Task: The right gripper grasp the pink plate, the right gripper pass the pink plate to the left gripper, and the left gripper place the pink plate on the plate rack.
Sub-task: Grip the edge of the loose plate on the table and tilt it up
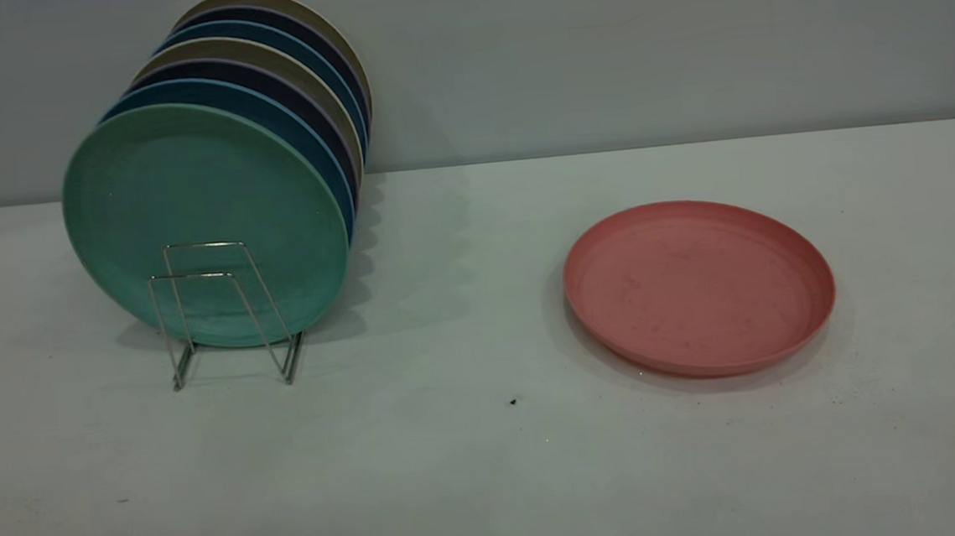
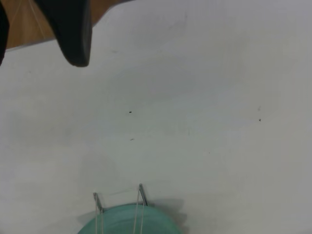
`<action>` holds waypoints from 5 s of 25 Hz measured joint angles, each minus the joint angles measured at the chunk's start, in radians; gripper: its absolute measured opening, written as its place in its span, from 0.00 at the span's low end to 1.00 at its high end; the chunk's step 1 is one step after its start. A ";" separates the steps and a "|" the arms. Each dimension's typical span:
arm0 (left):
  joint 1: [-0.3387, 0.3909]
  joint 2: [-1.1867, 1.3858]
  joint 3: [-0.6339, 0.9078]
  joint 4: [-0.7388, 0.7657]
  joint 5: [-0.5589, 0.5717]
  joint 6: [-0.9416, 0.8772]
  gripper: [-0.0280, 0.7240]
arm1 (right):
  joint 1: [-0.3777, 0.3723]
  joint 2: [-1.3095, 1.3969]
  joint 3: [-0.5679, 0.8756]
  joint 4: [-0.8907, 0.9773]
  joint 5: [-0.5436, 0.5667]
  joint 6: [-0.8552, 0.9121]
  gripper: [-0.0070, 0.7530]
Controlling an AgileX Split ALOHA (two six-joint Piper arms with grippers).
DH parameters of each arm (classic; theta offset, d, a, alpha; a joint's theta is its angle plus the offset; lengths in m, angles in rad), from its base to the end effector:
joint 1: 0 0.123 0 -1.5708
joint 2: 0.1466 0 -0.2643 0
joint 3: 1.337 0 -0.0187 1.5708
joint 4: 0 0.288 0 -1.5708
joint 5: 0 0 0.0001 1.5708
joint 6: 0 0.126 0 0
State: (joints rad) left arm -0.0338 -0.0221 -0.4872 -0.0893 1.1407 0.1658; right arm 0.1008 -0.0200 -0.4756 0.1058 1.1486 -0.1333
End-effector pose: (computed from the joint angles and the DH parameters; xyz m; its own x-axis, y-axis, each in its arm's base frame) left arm 0.0726 -0.0127 0.2681 -0.4987 0.1446 -0.8546 0.1683 0.9834 0.0682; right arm 0.0723 0.0195 0.2634 -0.5132 -0.1416 -0.8465 -0.2281 0.9733 -0.0246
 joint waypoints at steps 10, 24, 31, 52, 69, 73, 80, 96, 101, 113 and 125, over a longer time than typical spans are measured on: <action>0.000 0.000 0.000 0.000 0.000 0.000 0.50 | 0.000 0.000 0.000 0.000 0.000 0.001 0.42; 0.000 0.000 0.000 0.000 0.000 0.000 0.50 | 0.000 0.000 0.000 0.000 0.000 0.001 0.42; 0.000 0.000 0.000 0.000 0.000 0.000 0.50 | 0.000 0.000 0.000 0.000 0.000 0.001 0.42; 0.000 0.043 -0.005 0.042 -0.026 -0.072 0.50 | 0.000 0.150 0.002 0.005 -0.015 0.003 0.45; 0.000 0.889 -0.248 0.067 -0.408 -0.014 0.79 | 0.000 0.939 -0.171 0.152 -0.439 -0.089 0.66; 0.000 1.087 -0.355 0.043 -0.426 0.027 0.79 | 0.000 1.124 -0.177 0.303 -0.549 -0.225 0.66; 0.000 1.378 -0.492 -0.184 -0.456 0.210 0.79 | 0.000 1.468 -0.246 0.622 -0.672 -0.496 0.66; -0.195 1.828 -0.674 -0.757 -0.619 0.710 0.79 | -0.245 2.088 -0.639 0.990 -0.462 -0.847 0.66; -0.282 1.930 -0.693 -0.760 -0.735 0.712 0.79 | -0.281 2.226 -0.709 1.041 -0.439 -0.881 0.66; -0.314 1.942 -0.697 -0.817 -0.748 0.713 0.79 | -0.284 2.464 -0.878 1.161 -0.361 -0.889 0.63; -0.314 1.942 -0.697 -0.827 -0.748 0.696 0.79 | -0.234 2.509 -0.885 1.272 -0.338 -1.106 0.05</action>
State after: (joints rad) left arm -0.3473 1.9199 -1.1842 -0.9159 0.3931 0.8617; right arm -0.1330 2.4887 -1.3605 1.3776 0.8108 -1.2396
